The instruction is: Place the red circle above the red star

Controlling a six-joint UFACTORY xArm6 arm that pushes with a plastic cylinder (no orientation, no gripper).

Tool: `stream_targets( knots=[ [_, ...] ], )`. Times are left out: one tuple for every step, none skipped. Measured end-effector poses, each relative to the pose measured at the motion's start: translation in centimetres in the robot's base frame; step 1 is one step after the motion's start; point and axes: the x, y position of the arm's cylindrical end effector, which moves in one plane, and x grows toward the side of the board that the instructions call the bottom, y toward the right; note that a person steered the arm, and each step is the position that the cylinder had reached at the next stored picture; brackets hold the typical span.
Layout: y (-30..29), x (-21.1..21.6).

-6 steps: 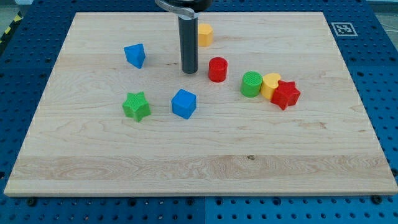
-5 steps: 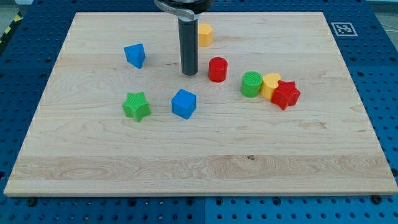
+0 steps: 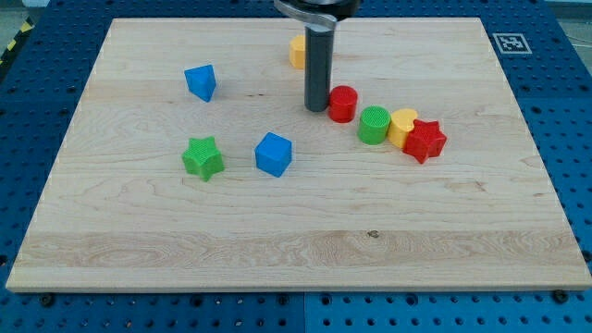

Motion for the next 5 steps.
stream_targets(
  knots=[
    [2.1,0.0],
    [4.1,0.0],
    [5.8,0.0],
    [7.6,0.0],
    [9.1,0.0]
  ],
)
